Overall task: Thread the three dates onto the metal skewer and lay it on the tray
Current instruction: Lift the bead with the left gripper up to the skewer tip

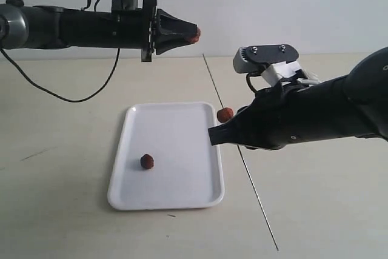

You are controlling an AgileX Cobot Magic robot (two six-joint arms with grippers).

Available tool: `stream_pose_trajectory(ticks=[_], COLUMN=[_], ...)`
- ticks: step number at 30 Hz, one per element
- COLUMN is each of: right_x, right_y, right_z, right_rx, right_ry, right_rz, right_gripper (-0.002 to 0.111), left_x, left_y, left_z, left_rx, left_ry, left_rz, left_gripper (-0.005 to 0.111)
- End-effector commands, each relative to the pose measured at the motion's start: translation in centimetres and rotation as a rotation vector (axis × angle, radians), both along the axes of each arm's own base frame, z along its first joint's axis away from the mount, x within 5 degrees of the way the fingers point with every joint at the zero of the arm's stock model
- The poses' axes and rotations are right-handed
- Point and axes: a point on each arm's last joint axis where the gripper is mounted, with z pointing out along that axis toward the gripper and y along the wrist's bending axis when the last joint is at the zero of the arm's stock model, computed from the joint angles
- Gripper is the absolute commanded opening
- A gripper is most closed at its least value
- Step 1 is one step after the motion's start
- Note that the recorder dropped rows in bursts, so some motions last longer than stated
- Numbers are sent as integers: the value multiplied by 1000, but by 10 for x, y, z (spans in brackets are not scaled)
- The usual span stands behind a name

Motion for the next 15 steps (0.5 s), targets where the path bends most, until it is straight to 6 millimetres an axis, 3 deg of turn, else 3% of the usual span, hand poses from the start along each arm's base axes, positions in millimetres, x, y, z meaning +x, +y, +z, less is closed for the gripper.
stream_pose_trajectory(ticks=[1, 15], right_x=[0, 4], right_y=[2, 0], right_z=[3, 4], right_rx=[9, -14], right_ry=[-4, -42], right_rz=[15, -7], right_gripper=[0, 0], left_x=[-2, -6], left_y=[-4, -11], left_z=[5, 4], left_rx=[-23, -12], left_ry=[3, 1], left_rz=[-11, -31], left_gripper=[19, 19])
